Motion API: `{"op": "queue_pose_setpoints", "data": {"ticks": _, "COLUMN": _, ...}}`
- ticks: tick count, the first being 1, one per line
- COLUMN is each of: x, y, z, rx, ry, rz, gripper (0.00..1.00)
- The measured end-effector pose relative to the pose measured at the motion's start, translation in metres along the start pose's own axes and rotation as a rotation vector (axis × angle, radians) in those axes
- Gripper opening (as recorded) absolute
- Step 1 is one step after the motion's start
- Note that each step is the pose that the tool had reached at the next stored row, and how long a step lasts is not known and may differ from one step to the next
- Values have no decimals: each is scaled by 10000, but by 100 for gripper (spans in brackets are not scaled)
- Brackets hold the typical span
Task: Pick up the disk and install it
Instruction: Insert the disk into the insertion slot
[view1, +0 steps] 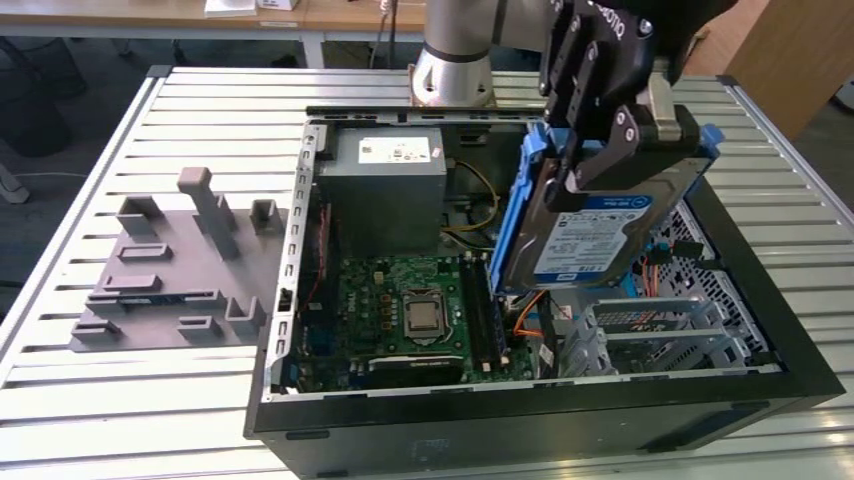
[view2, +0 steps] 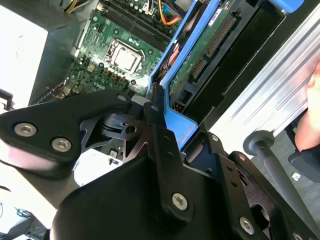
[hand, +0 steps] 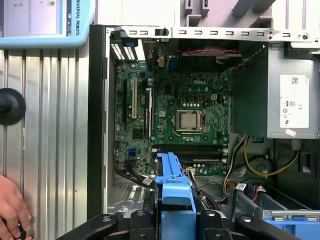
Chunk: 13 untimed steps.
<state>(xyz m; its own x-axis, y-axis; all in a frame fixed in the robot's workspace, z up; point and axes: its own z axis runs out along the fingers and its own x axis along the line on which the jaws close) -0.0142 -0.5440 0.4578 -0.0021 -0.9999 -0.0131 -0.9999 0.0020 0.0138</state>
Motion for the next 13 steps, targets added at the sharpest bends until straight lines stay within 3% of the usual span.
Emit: {"op": "queue_pose_setpoints", "data": {"ticks": 13, "x": 133, "y": -172, "z": 12, "rx": -8, "ry": -1, "rz": 0, "gripper": 36}}
